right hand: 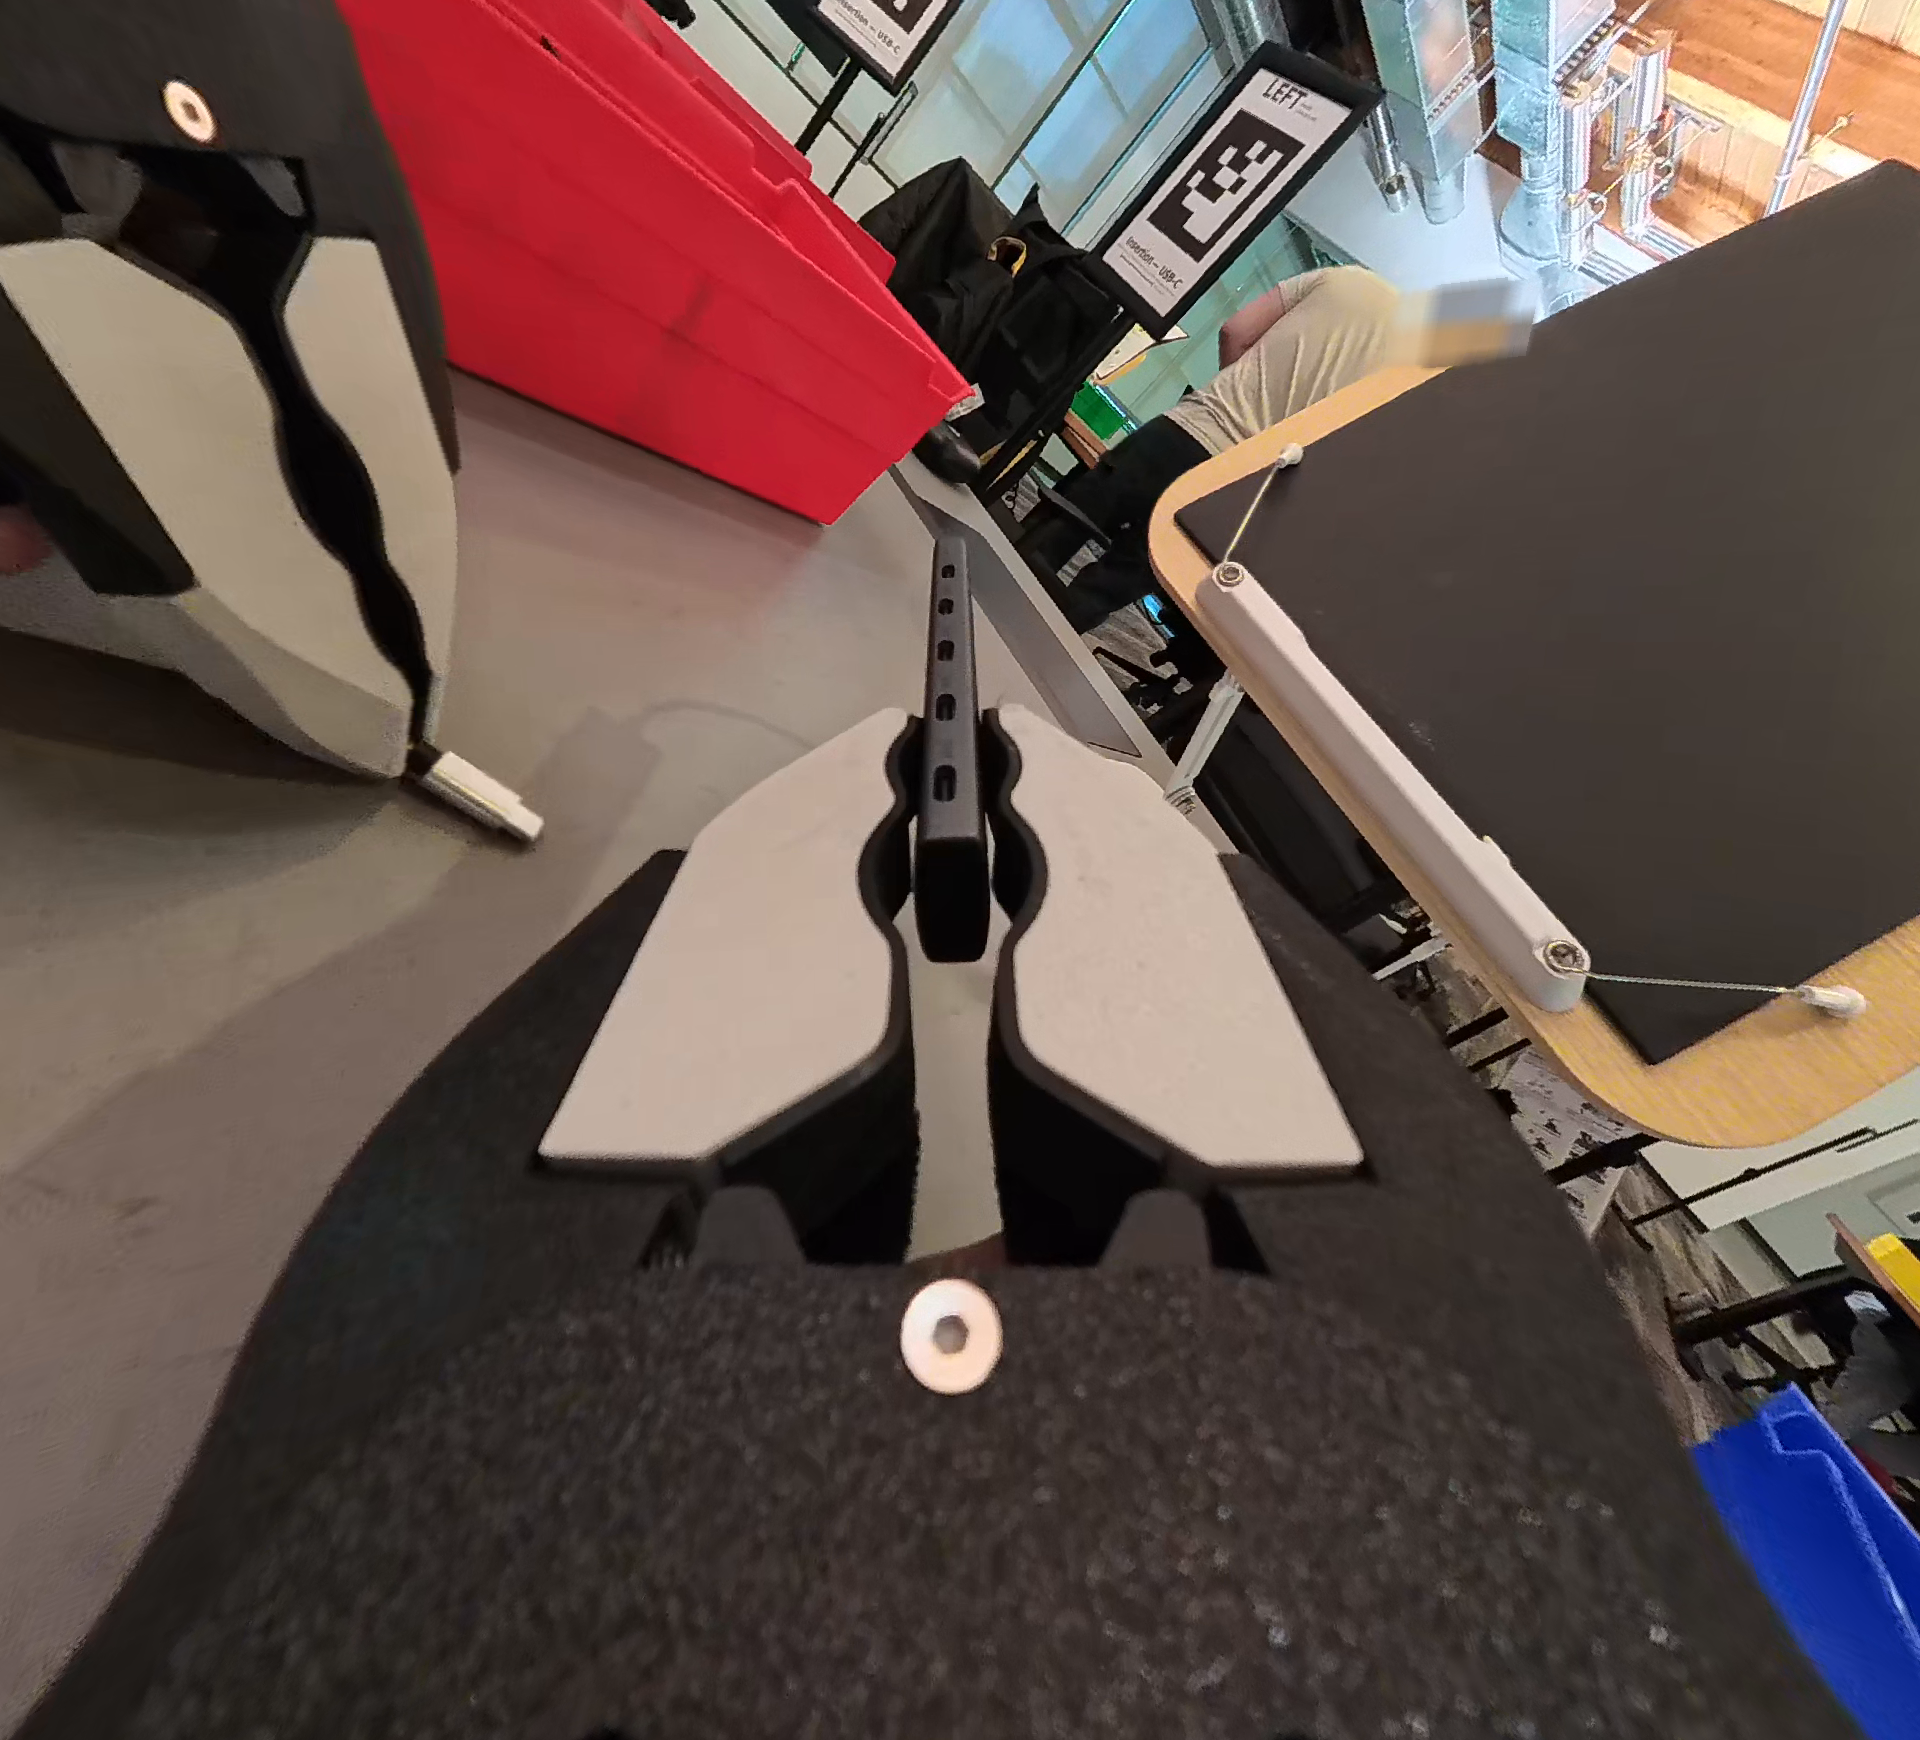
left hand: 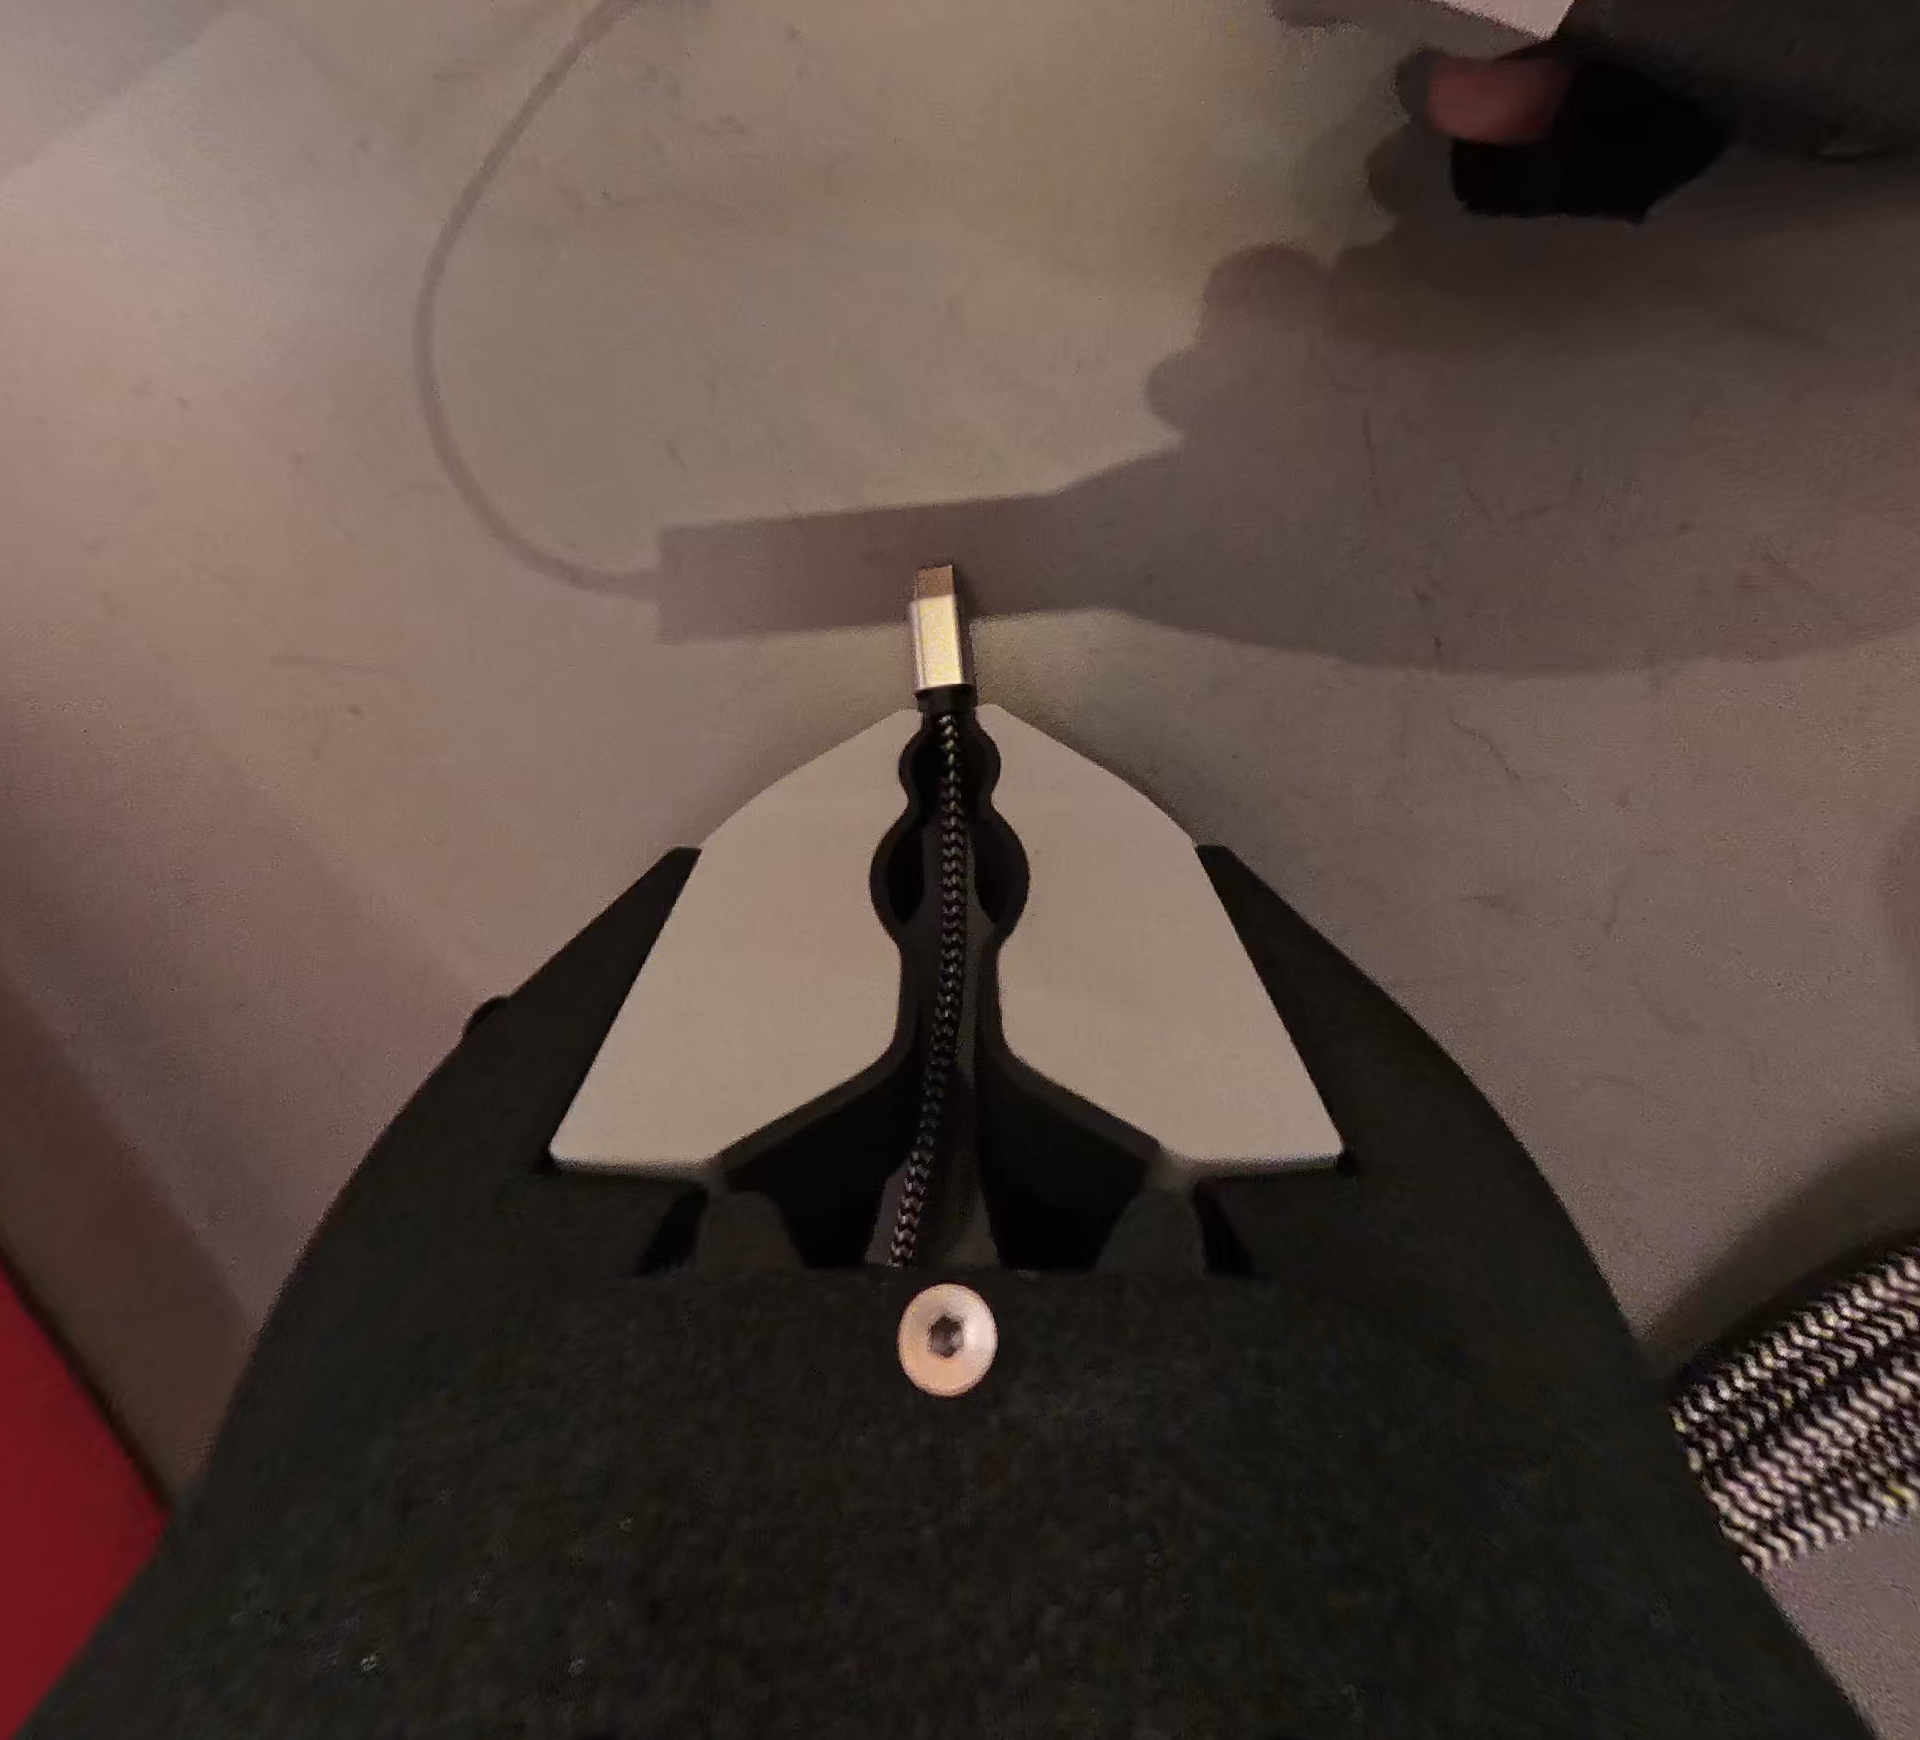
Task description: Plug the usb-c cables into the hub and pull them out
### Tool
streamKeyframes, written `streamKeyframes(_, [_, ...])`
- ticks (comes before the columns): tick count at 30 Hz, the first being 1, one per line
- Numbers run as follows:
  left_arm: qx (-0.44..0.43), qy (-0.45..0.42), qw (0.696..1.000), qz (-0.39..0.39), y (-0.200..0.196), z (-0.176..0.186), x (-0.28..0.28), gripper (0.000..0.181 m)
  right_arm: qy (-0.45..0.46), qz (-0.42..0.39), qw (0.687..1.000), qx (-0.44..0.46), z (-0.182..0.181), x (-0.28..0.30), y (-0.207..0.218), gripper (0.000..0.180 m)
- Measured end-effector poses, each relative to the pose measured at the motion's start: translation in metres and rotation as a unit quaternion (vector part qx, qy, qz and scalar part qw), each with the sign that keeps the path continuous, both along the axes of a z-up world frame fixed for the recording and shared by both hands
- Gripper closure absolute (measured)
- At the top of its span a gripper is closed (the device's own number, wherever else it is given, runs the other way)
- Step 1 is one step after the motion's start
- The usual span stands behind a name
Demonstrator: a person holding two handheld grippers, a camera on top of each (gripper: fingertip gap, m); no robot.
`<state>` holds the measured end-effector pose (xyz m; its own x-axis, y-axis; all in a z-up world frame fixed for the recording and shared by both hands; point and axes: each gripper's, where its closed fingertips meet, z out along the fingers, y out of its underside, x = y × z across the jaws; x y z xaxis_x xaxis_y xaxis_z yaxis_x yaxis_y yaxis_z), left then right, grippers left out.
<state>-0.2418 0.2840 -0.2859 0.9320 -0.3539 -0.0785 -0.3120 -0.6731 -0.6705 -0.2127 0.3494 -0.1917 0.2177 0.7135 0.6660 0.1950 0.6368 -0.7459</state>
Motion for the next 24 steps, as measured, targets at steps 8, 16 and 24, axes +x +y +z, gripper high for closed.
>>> streamKeyframes(8, [0.031,0.033,0.996,-0.082,-0.003,0.051,0.019,0.178,-0.046,-0.009,0.996,0.075,-0.011,-0.004,-0.004,0.17])
streamKeyframes(16, [0.027,0.014,0.992,-0.124,-0.012,0.075,0.046,0.178,-0.096,-0.041,0.98,0.169,-0.021,-0.007,-0.008,0.17])
streamKeyframes(24, [0.008,0.026,0.996,-0.086,-0.006,0.067,0.026,0.178,-0.099,-0.025,0.978,0.181,-0.023,-0.012,-0.019,0.17])
